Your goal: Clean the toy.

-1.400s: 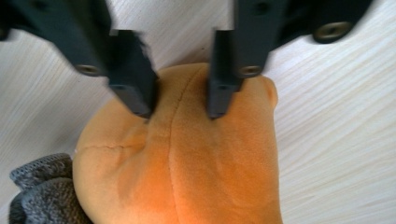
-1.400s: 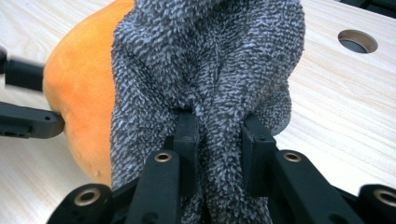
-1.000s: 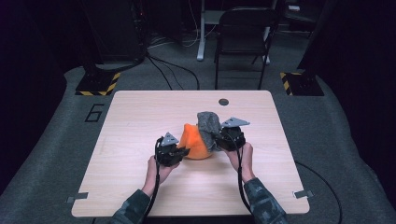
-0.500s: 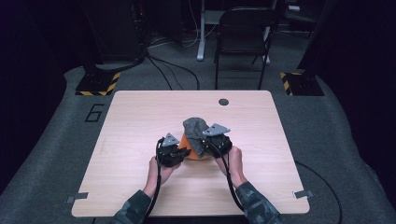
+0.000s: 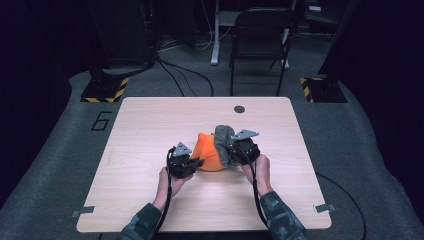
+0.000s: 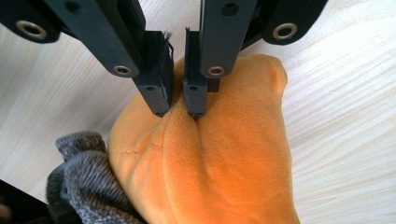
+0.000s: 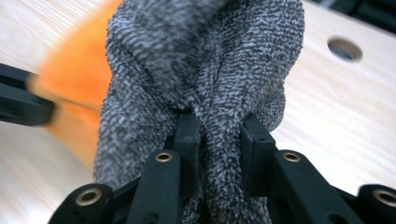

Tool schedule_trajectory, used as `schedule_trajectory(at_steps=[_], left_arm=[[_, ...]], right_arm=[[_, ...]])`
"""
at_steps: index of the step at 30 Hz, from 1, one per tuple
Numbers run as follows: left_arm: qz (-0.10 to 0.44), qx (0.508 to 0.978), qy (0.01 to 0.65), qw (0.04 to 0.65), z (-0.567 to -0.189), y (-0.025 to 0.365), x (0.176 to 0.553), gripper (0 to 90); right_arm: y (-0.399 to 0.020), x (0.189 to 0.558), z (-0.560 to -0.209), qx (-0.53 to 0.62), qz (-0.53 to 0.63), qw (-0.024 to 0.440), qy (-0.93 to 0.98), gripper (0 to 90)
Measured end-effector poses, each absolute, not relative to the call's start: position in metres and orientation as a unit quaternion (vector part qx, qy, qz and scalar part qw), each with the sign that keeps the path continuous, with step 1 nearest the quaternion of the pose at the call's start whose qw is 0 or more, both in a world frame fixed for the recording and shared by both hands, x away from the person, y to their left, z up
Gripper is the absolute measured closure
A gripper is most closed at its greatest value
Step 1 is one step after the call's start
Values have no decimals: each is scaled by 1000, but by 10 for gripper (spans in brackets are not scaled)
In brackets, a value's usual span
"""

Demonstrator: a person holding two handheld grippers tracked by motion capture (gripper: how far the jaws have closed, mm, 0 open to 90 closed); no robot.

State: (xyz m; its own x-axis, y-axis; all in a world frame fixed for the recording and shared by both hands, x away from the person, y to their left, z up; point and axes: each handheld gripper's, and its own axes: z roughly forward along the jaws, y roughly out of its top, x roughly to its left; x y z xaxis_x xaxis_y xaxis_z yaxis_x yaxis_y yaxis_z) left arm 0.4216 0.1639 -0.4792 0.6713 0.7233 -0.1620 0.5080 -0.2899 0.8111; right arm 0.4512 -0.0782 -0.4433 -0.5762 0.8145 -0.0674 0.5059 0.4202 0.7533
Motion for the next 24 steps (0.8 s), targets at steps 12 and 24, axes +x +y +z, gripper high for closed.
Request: schedule_trajectory(at_steps=[12,24], left_arm=[[121,795,385,452,-480,165,423,826],[120,792,393,451,-481,168,425,824]], right_arm=[[-98,473,-480,460,306,173,815,719],[-108,458,-431,439,371,199,794,721]])
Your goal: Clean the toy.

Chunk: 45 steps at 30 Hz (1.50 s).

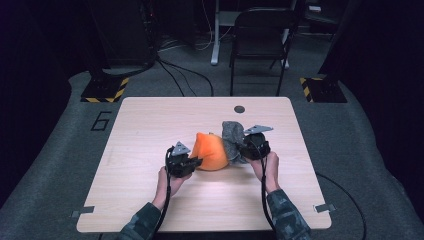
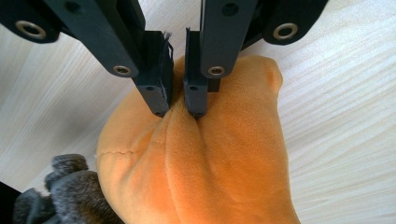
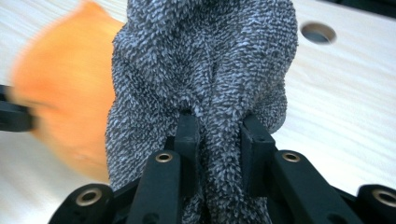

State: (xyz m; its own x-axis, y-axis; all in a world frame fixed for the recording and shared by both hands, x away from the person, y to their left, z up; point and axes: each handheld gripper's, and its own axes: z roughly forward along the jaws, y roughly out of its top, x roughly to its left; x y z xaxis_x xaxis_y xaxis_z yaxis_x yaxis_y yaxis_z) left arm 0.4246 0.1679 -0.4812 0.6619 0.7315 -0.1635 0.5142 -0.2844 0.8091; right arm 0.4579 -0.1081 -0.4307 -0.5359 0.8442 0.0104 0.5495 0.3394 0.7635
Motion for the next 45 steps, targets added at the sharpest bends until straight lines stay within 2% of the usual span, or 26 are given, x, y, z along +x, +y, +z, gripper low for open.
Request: schedule_trajectory(at_steps=[3,7,18,21,28,32,35,37,38,39,40,41,45], left_arm=[[122,791,396,451,-482,168,424,824],[121,793,392,450,-482,168,424,824],[120,792,394,451,-483,169,425,823],[121,790,396,453,-483,170,426,820],[124,789,395,455,-483,170,426,807],[127,788,393,457,-484,170,426,785],[127,788,392,457,-484,170,426,732],[134,789,391,455,-483,171,425,647],[138,790,390,453,-482,171,425,647],[143,792,390,447,-481,170,424,552],[153,795,389,440,-481,169,423,552],[165,802,384,427,-482,167,423,476],[177,807,378,416,-485,162,423,438]], right_arm=[[-97,453,-430,433,368,190,801,721],[-89,456,-447,428,333,193,818,721],[-101,478,-491,468,275,155,825,712],[-105,477,-480,467,277,172,822,712],[-112,455,-423,439,369,209,792,715],[-91,451,-427,420,381,161,808,716],[-83,454,-440,415,369,162,816,718],[-81,455,-445,425,370,165,809,719],[-83,456,-445,419,372,170,811,719],[-83,456,-447,418,374,175,810,719],[-83,456,-447,418,374,175,810,719],[-83,457,-447,420,374,179,808,719],[-84,459,-448,419,375,177,808,719]])
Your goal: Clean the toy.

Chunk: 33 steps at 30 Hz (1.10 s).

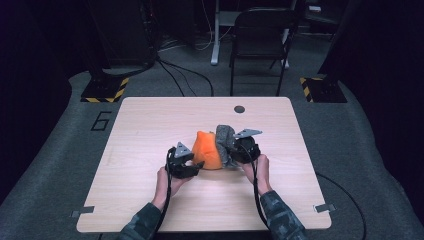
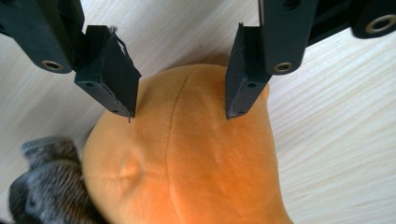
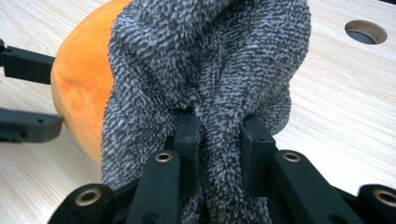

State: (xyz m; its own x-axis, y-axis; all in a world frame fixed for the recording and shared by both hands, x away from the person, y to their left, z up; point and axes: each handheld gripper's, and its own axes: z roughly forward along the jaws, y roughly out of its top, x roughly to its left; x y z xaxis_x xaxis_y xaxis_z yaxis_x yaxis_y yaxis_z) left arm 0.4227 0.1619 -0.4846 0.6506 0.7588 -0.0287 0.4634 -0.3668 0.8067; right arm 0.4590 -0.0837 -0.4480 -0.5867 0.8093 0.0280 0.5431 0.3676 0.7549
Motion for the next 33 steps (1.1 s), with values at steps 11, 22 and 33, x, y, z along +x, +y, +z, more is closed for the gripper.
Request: schedule_trajectory(at_steps=[11,22,33], left_arm=[[201,798,371,431,-491,162,421,790],[162,805,382,424,-473,163,418,833],[140,803,384,434,-467,159,414,834]], right_arm=[[-85,458,-444,416,392,181,800,723],[-57,431,-414,368,413,192,811,724],[-33,411,-402,328,432,186,819,723]])
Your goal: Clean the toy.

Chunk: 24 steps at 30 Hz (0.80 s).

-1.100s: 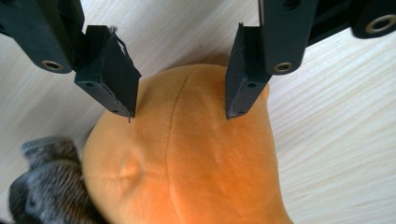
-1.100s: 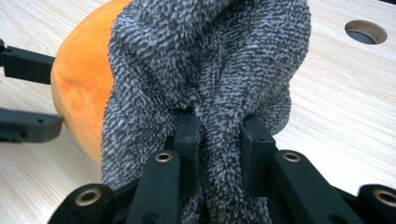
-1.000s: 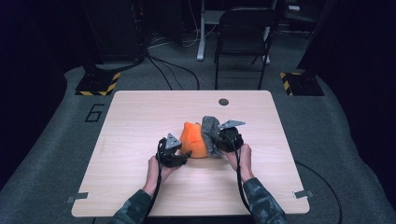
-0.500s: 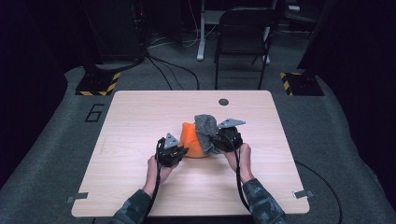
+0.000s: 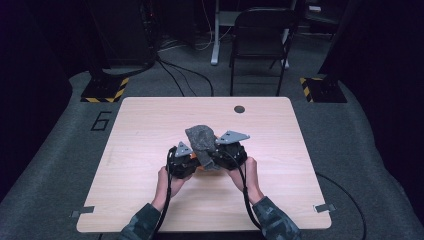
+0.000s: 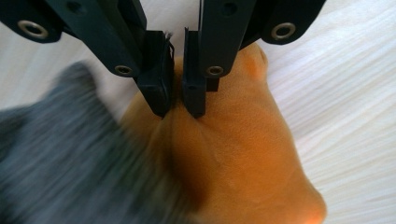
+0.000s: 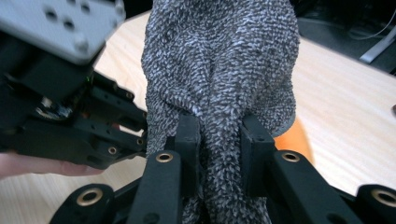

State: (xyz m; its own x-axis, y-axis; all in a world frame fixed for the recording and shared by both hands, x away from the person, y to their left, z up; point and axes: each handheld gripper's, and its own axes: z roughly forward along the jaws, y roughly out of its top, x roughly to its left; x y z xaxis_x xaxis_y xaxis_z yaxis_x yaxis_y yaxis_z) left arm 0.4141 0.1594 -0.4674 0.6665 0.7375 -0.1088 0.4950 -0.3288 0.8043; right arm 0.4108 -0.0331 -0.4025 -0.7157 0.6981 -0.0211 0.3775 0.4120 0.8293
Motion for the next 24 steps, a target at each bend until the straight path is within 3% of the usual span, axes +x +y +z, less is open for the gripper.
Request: schedule_trajectory(at_steps=[6,24], left_arm=[[135,809,378,430,-468,156,413,837],[128,801,385,440,-476,163,421,835]], right_arm=[[-29,421,-429,334,395,197,833,726],[-61,437,-435,376,355,195,833,728]])
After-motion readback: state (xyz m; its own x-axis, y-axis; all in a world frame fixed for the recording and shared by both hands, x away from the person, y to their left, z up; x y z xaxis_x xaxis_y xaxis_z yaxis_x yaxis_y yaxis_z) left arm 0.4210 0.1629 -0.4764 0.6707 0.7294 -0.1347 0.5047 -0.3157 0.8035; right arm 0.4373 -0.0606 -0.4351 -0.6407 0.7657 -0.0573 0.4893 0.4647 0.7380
